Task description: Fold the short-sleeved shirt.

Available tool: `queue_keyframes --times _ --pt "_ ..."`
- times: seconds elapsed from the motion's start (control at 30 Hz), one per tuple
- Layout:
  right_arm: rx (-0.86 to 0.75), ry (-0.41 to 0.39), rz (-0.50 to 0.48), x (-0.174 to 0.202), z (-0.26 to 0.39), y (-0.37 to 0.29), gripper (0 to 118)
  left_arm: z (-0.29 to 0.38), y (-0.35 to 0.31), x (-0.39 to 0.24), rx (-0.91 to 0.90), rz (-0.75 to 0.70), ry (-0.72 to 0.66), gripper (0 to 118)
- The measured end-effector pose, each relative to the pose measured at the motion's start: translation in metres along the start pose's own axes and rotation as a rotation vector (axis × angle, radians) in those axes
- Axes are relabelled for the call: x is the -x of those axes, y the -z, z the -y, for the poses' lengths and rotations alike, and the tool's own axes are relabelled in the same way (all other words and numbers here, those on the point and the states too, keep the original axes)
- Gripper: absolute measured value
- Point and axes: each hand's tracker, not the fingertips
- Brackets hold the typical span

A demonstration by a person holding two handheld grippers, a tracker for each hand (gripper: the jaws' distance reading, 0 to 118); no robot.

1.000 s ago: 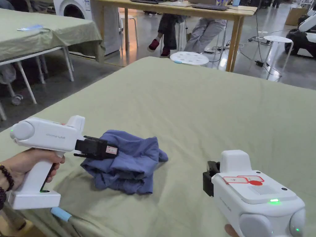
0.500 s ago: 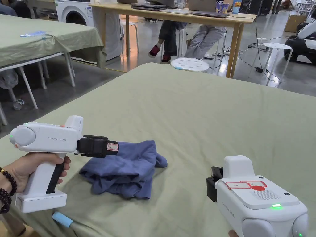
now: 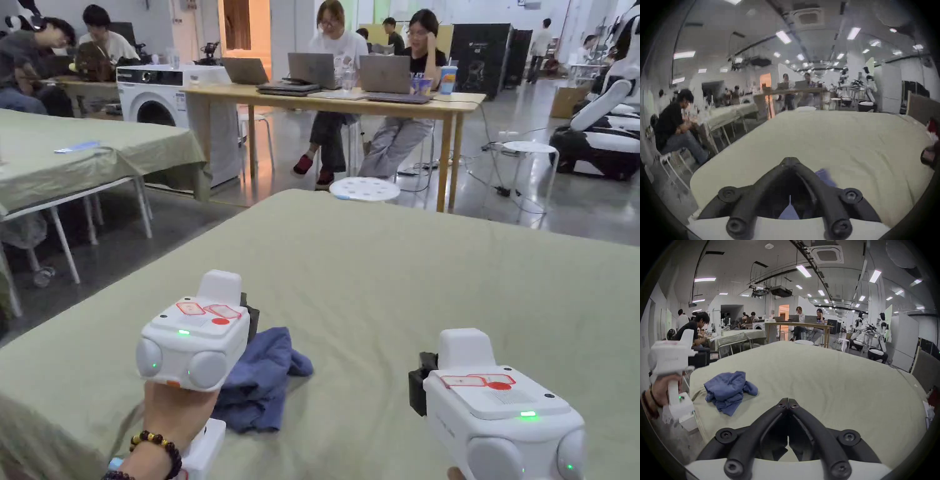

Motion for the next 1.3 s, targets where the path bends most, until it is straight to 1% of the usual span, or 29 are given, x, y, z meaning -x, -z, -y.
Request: queue_keyframes --times 0.03,0.13,0.2,0.3,0.43,0.47,0.53,0.57,0.6,0.67,0.7,0.77,0.87,0.9,0.93,0.97,1.03,1.07,1.13,1.23,1.3 --pt "-0.016 0.003 0.013 -0.009 -0.005 -0.008 0 -0.009 -0.008 -0.018 -0.059 -0.001 0.024 0" --pt "-0.073 0.009 0.077 -0.049 -0.025 -0.041 0 -0.049 -0.024 -0.074 -0.107 0.047 -0.078 0" --pt "-0.117 -0.001 0.128 -0.081 -0.042 -0.064 0 -0.083 -0.032 -0.118 -0.127 0.063 -0.050 0" --pt "-0.173 -0.013 0.213 -0.128 -0.064 -0.090 0 -0.122 -0.036 -0.173 -0.220 0.120 0.024 0" --pt "-0.252 -0.012 0.326 -0.196 -0.091 -0.116 0 -0.170 -0.037 -0.242 -0.244 0.193 -0.046 0" --pt "-0.261 0.000 0.356 -0.213 -0.097 -0.120 0 -0.181 -0.039 -0.260 -0.247 0.199 -0.046 0" --pt "-0.273 0.003 0.386 -0.242 -0.107 -0.123 0 -0.195 -0.036 -0.292 -0.286 0.210 -0.012 0" --pt "-0.286 -0.011 0.436 -0.258 -0.112 -0.124 0 -0.201 -0.033 -0.309 -0.290 0.205 0.007 0" --pt "-0.289 -0.043 0.463 -0.270 -0.114 -0.123 0 -0.207 -0.030 -0.324 -0.303 0.209 0.017 0" --pt "-0.289 -0.045 0.494 -0.295 -0.119 -0.120 0 -0.218 -0.023 -0.348 -0.303 0.232 -0.008 0" --pt "-0.291 -0.029 0.495 -0.306 -0.119 -0.118 0 -0.221 -0.020 -0.356 -0.307 0.254 -0.034 0" --pt "-0.300 -0.001 0.496 -0.331 -0.121 -0.113 0 -0.230 -0.010 -0.379 -0.295 0.252 -0.030 0" --pt "-0.328 -0.019 0.511 -0.361 -0.122 -0.102 0 -0.239 0.003 -0.403 -0.298 0.246 -0.001 0" --pt "-0.328 0.004 0.500 -0.374 -0.124 -0.097 0 -0.239 0.008 -0.409 -0.320 0.231 0.006 0" --pt "-0.318 0.033 0.509 -0.382 -0.125 -0.093 0 -0.241 0.012 -0.411 -0.326 0.223 -0.011 0" --pt "-0.296 0.025 0.525 -0.388 -0.128 -0.088 0 -0.244 0.017 -0.412 -0.321 0.220 -0.037 0" --pt "-0.307 0.015 0.524 -0.397 -0.130 -0.084 0 -0.248 0.026 -0.412 -0.297 0.219 -0.084 0" --pt "-0.304 0.004 0.528 -0.401 -0.132 -0.082 0 -0.247 0.032 -0.412 -0.301 0.216 -0.077 0" --pt "-0.313 0.010 0.541 -0.406 -0.131 -0.083 0 -0.246 0.039 -0.414 -0.292 0.196 -0.051 0" --pt "-0.313 0.026 0.534 -0.410 -0.128 -0.087 0 -0.243 0.045 -0.408 -0.290 0.201 -0.061 0" --pt "-0.330 0.044 0.555 -0.413 -0.125 -0.087 0 -0.241 0.047 -0.409 -0.286 0.185 -0.055 0"
